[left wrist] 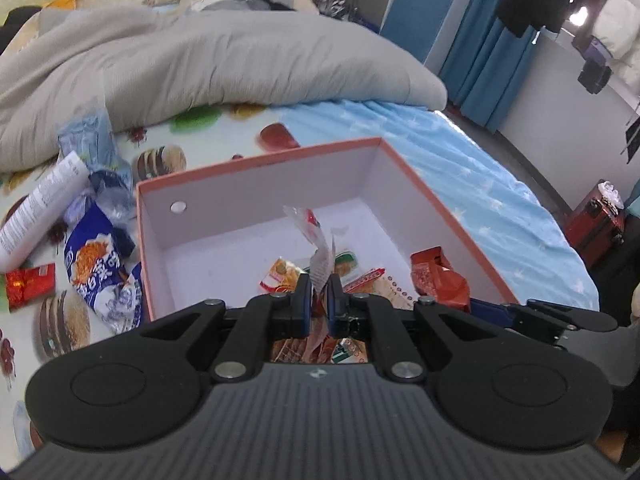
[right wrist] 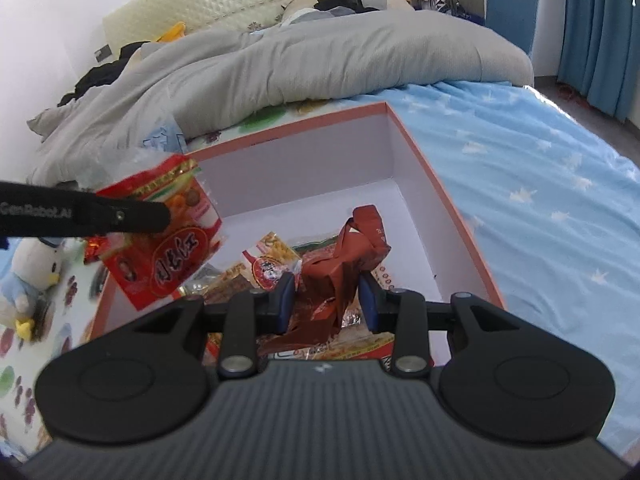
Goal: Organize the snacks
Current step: 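Open both tools to drop the snacks into the pink box, then withdraw both tools from the box back toward the remaining snacks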
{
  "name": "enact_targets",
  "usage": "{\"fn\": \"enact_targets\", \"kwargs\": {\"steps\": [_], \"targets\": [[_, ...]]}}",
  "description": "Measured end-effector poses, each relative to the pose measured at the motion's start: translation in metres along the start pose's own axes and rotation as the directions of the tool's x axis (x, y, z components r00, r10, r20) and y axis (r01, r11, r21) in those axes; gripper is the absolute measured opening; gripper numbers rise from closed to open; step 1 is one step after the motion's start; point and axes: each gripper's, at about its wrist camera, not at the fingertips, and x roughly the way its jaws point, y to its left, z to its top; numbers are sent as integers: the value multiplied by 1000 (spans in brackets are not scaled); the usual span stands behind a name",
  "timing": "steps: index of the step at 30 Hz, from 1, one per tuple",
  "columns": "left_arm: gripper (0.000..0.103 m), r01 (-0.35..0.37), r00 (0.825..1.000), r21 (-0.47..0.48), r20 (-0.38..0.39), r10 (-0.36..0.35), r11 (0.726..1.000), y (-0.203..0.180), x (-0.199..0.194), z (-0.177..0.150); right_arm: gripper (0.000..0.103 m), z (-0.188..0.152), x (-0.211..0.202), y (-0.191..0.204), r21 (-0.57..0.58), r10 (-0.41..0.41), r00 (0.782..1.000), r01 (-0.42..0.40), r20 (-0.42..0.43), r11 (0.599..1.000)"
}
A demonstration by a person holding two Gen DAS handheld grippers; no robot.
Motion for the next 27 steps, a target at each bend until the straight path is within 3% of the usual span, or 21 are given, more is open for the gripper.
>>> {"fn": "enact_targets", "kwargs": {"steps": [3,5,7,16,21,27], "targets": [[16,-6,1000,-20,-20,6,1000,5,5,-1,40,1,-4,-2,7,13,1000,-13,2,1000],[40,-10,999,-26,-32,9,1000,7,6,-2,55,3,-4,-4,12,13,1000,-13,7,1000],[52,-46,999,-2,-19,45,999,6,1,-1,65,4,-6,-6,19,9,1000,-9,18,1000],[52,11,995,-5,97,-11,1000,16,-56,18,63,18,-42,5,-16,53,989,-52,135,999],[52,25,977,-11,211,-23,1000,21,-108,32,63,36,-76,20,-42,81,971,-73,227,996],[52,22,951,15,308,-26,1000,30,-166,24,63,41,-105,46,-96,143,947,-121,286,988]]}}
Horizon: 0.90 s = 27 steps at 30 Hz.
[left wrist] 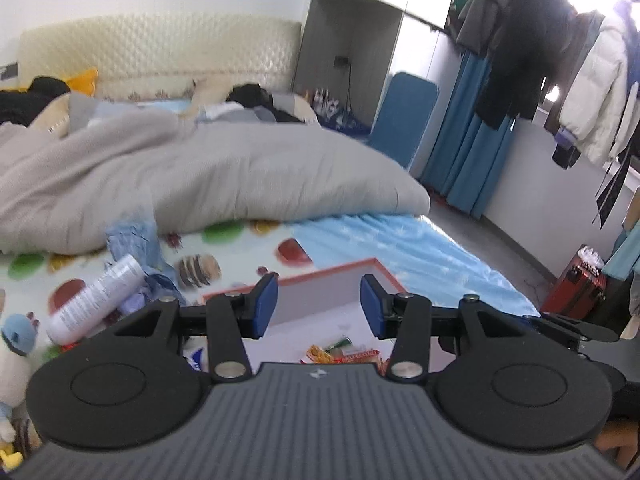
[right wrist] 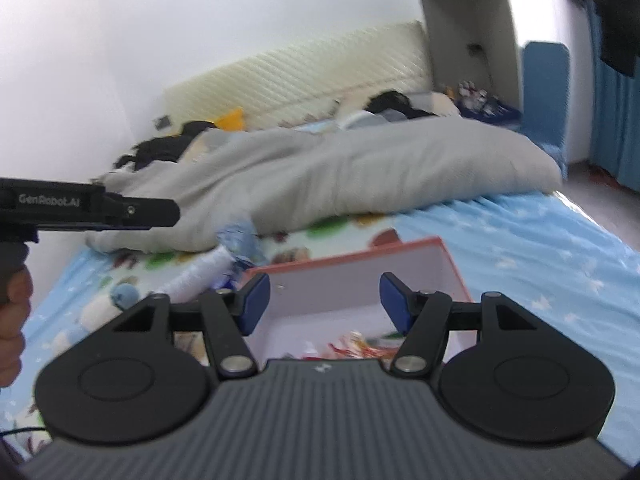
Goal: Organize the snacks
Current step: 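Withdraw both tools from the box back toward the remaining snacks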
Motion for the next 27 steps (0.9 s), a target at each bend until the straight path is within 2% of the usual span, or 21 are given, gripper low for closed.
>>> {"fn": "enact_targets", "kwargs": {"steps": [5,10,16,18,21,25,27], "targets": [[52,1,999,-55,49,2,998,25,-43,-14,63,-6,-15,27,-3,59,997,-59,43,998],[52,-70,995,-52,65,73,996,49,-75,-40,63,-20,-23,58,-24,88,994,-87,68,996],[52,-177,981,-43,74,180,983,77,-107,-77,63,-45,-29,95,-88,85,994,-79,70,993],[52,-184,979,-69,72,189,981,90,-115,-91,63,-56,-31,106,-121,80,994,-71,71,990],[52,-212,974,-95,66,219,973,104,-124,-110,63,-69,-32,116,-110,89,995,-83,52,991],[52,-239,967,-86,66,245,967,115,-133,-136,63,-87,-37,135,-159,63,996,-54,58,986],[52,-241,967,-83,68,246,967,118,-139,-148,63,-95,-37,141,-148,75,996,-67,48,987]]}}
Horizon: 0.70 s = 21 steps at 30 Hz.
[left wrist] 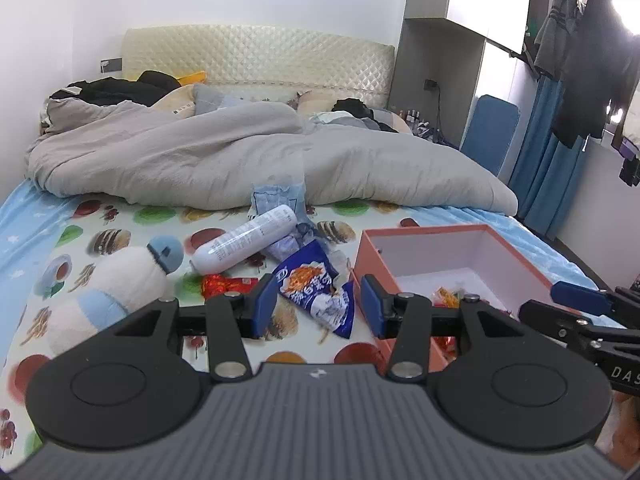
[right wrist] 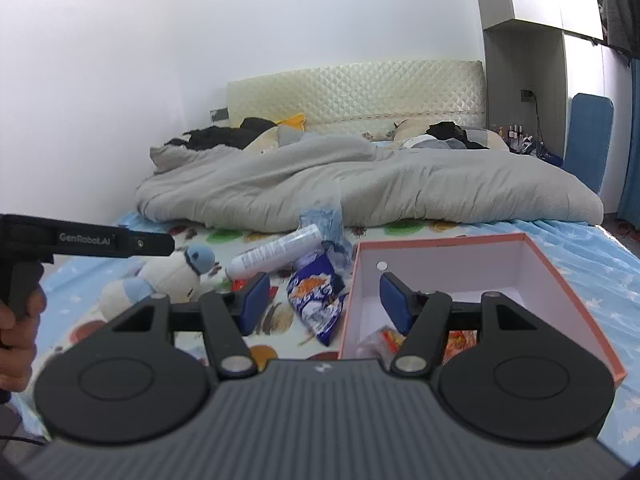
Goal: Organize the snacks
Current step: 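Withdraw both tools from the box back toward the remaining snacks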
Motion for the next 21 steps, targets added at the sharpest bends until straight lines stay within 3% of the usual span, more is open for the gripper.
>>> {"fn": "enact_targets", "kwargs": {"steps": [6,15,21], "targets": [[52,-16,1000,-20,7,16,1000,11,-10,-33,63,-23,0,15,60,4,1000,-3,-24,998],[52,-13,998,-108,-60,7,994,33,-19,-98,63,-62,-10,43,43,-27,999,28,-39,999],[52,-34,997,-84,-76,28,996,41,-33,-124,63,-81,-15,63,21,-10,998,11,-57,1000]]}}
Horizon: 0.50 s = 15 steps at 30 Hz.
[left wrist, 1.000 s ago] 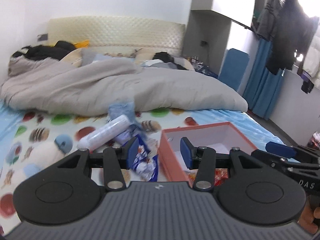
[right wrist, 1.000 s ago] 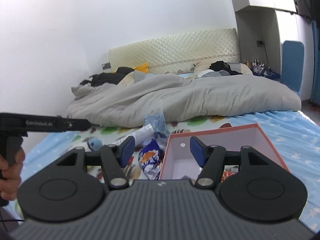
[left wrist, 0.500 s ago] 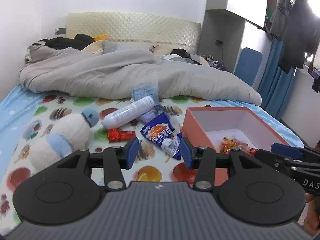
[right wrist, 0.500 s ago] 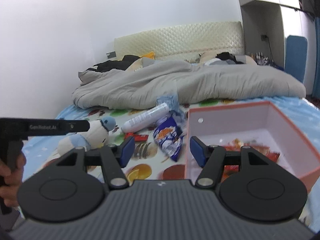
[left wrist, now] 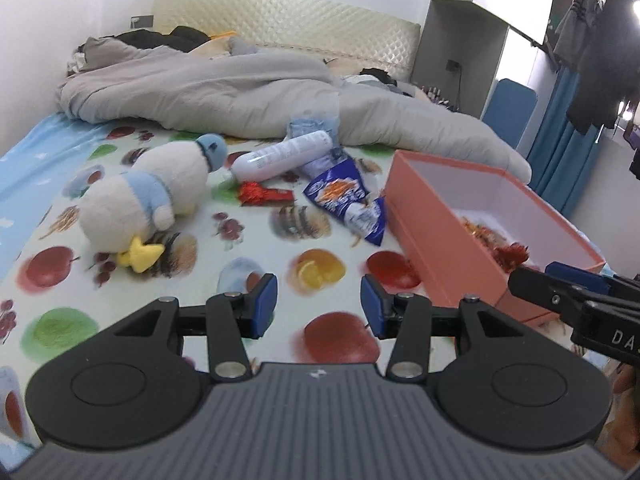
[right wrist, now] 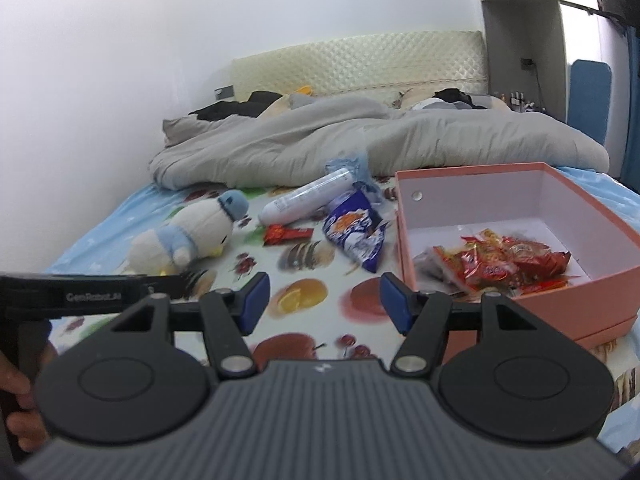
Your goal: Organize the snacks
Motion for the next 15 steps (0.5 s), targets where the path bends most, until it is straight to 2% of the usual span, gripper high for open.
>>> {"fn": "enact_targets", "kwargs": {"steps": [7,11,15], "targets": [[53,-34,999,-81,-25,32,996,34,7,-3,63,-7,10,18,-16,13,1000,-13,-6,1000],[65,-55,998,-87,-18,54,995,48,15,4,63,-4,23,28,-19,36,999,-36,-17,999],[68,-74,997,-115,-26,72,991,64,38,18,63,3,41,36,-23,47,999,-47,-13,999]]}}
